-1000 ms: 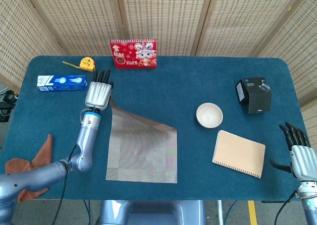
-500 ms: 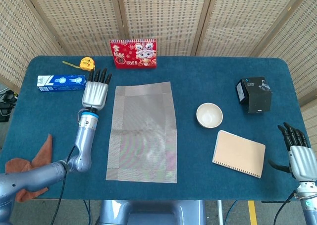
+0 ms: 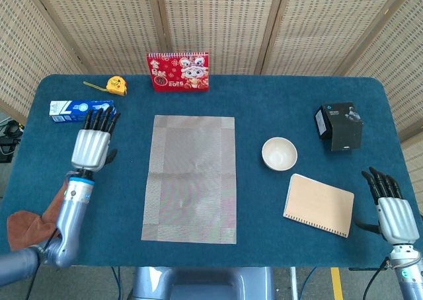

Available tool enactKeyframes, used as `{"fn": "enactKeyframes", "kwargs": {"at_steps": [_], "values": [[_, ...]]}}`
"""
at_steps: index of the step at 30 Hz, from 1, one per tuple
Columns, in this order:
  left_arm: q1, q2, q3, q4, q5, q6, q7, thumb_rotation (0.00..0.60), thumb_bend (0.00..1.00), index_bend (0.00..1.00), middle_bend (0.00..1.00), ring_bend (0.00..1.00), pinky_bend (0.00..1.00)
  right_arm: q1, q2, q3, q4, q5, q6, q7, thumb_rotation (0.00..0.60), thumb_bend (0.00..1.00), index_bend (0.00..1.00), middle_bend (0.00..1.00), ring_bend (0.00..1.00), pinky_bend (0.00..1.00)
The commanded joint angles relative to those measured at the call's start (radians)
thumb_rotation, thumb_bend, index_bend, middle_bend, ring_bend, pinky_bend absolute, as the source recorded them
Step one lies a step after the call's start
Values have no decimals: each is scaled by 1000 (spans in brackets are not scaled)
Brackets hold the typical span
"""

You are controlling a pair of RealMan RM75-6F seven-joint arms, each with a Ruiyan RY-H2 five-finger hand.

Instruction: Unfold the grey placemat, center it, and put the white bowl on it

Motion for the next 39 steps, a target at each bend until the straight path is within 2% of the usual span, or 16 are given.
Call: {"fn": "enactKeyframes", "kwargs": {"at_steps": [1,3,6,10,13,18,21,29,36,39], "values": [[78,66,61,-66,70,74,-65,600,251,62,0,0,0,1,-6,-5,1,-7,-1,-11,600,61,0,0,0,0],[116,94,88,-92,100,104,-94,600,241,56,0,0,0,1,-10,-9,1,-13,1,-20,600,60,0,0,0,0],[233,171,187,-166,175,193,-164,600,196,19,0,0,0,3,-21,-23,4,-39,5,-46,600,38,0,0,0,0],[311,219,253,-206,250,248,-228,600,179,0,0,0,0,1,-30,-33,2,-61,17,-66,600,30,0,0,0,0],[379,222,291,-187,314,321,-251,600,179,0,0,0,0,-1,-39,-45,3,-85,28,-90,600,30,3,0,0,0],[448,207,311,-141,378,394,-282,600,178,1,0,0,0,-3,-61,-69,21,-122,35,-126,600,30,46,0,0,0],[462,207,304,-140,397,411,-294,600,179,1,0,0,0,-2,-75,-79,30,-145,42,-138,600,29,75,0,0,0],[479,222,288,-148,420,383,-304,600,179,1,0,0,0,22,-113,-119,29,-214,14,-173,600,30,116,0,0,0],[498,230,267,-154,444,387,-313,600,179,1,0,0,0,72,-171,-121,-16,-262,-40,-257,600,30,258,0,0,0],[506,232,263,-151,452,389,-322,600,179,1,0,0,0,97,-207,-126,-19,-278,-74,-265,600,30,283,0,0,0]]}}
